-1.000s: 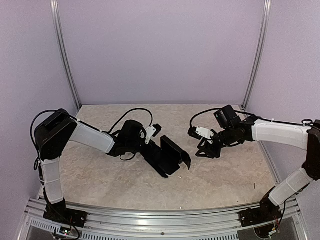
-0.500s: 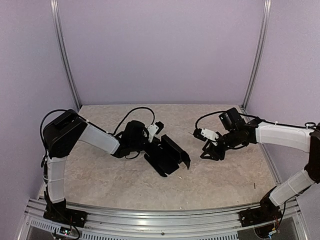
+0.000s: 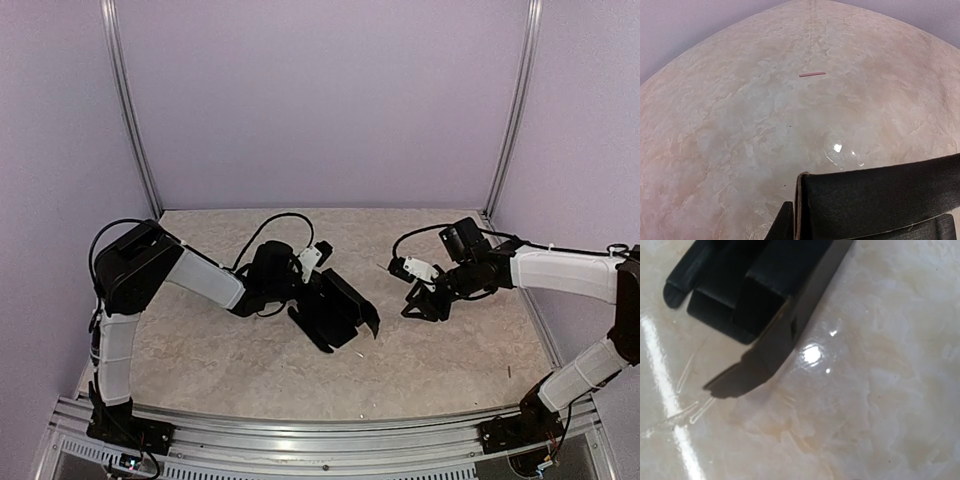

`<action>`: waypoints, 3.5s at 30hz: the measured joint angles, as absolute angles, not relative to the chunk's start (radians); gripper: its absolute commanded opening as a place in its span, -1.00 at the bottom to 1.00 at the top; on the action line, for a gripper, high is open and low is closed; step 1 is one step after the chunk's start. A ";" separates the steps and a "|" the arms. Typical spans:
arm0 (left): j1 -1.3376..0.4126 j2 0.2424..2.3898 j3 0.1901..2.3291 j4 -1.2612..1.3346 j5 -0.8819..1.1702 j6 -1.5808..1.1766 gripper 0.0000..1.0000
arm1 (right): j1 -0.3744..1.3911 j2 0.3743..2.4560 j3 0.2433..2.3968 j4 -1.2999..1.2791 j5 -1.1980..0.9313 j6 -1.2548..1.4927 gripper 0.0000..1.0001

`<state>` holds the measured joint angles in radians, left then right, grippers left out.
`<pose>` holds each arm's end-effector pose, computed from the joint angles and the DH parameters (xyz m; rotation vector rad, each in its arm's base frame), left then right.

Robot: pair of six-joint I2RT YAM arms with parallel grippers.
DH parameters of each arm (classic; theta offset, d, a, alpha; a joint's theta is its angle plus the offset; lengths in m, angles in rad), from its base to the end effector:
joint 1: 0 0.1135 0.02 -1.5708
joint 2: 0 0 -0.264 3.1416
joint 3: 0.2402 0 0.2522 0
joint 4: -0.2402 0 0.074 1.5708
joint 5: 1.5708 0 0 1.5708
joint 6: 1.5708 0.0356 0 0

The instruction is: Fold the paper box

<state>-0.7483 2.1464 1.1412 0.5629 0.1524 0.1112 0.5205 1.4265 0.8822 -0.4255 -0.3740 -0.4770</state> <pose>0.3219 -0.3063 0.1136 0.9441 1.8222 -0.5550 0.2393 0.1521 0.2109 -1.3286 2.1319 0.4913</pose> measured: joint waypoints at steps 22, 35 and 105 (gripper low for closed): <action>-0.835 1.901 0.943 0.412 -0.141 -0.266 -0.92 | 0.579 1.719 1.077 -0.392 -0.682 -0.501 -0.20; -0.839 1.877 0.907 0.346 -0.154 -0.393 -0.92 | 0.595 1.742 1.097 -0.400 -0.801 -0.495 -0.32; -0.883 1.855 1.019 0.116 -0.238 -0.622 -0.84 | 0.660 1.867 1.247 -0.329 -0.647 -0.142 -0.20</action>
